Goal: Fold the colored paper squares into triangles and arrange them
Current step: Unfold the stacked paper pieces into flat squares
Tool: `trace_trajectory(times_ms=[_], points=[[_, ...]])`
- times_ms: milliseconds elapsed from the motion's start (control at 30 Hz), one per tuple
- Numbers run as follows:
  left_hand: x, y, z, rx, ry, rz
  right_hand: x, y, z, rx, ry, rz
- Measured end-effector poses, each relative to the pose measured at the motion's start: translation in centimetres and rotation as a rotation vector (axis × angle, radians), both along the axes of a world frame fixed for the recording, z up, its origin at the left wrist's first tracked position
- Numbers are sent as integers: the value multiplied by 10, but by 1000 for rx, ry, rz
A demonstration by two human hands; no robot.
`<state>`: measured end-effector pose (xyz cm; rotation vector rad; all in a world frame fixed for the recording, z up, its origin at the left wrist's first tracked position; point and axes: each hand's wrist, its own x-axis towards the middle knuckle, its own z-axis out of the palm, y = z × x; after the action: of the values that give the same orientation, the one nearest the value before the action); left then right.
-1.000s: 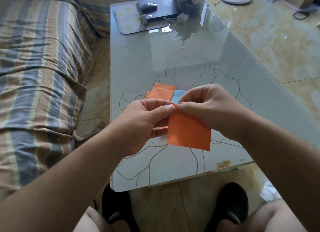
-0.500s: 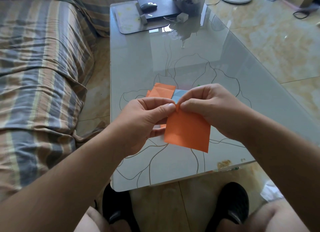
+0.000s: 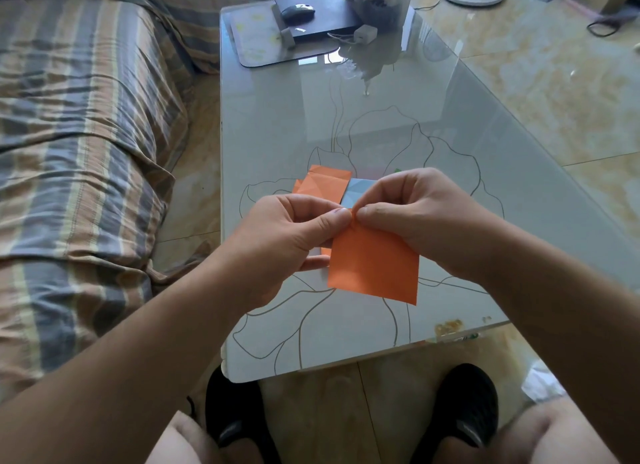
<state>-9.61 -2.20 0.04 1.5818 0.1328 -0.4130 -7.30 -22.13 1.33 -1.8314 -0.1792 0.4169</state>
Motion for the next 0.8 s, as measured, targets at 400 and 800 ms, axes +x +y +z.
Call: trace_trajectory(times_ms=[400,800], points=[[-3,-1,4,99,-21,2,0,0,1,-45,8,-4],[-4,-2,7,65,112,-1,0,2,-4,-84,36,-9]])
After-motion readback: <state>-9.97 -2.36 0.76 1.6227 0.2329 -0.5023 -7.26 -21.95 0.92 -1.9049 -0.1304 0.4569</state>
